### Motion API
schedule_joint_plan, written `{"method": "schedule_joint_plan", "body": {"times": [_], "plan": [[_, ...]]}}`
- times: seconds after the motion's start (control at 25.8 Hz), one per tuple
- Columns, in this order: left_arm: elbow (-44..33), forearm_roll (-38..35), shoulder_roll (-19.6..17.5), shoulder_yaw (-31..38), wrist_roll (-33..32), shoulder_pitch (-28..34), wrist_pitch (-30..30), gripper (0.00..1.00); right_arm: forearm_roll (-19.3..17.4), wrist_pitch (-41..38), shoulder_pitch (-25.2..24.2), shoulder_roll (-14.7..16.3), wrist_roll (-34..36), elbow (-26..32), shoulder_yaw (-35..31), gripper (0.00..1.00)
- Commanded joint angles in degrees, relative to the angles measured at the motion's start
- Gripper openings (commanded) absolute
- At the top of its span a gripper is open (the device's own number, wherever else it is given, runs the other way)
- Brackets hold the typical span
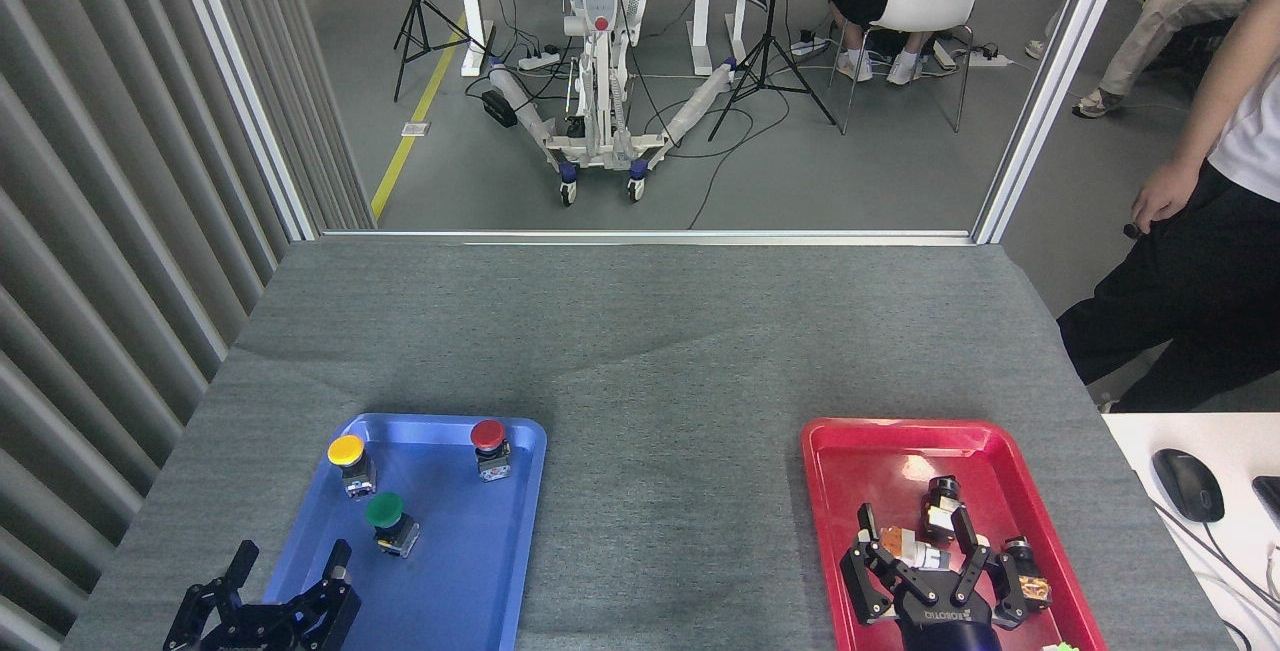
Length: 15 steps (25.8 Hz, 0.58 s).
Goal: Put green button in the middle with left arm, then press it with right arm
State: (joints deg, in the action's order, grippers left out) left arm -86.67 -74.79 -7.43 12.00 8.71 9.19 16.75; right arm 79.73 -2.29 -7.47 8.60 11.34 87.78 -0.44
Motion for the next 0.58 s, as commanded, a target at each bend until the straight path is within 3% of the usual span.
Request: {"method": "schedule_joint_plan", "body": {"times": [0.0, 0.27, 0.54], "plan": [[2.30, 0.08, -1.27, -3.48, 1.05, 0.03, -2.43, 1.00, 0.07, 0.00, 0.00, -0.16, -0.26, -0.07, 0.00, 1.00], [5.73, 1.31, -6.90, -17.54, 2.54, -2.51, -13.94, 1.00, 0.43, 0.09, 0.00, -0.34, -0.18, 0.02, 0.00, 1.00], [11.88, 5.18, -7.34, -22.20, 3.51, -7.26, -14.99, 1.00, 0.60, 0.09, 0.00, -0.78, -0.18, 0.02, 0.00, 1.00]]}}
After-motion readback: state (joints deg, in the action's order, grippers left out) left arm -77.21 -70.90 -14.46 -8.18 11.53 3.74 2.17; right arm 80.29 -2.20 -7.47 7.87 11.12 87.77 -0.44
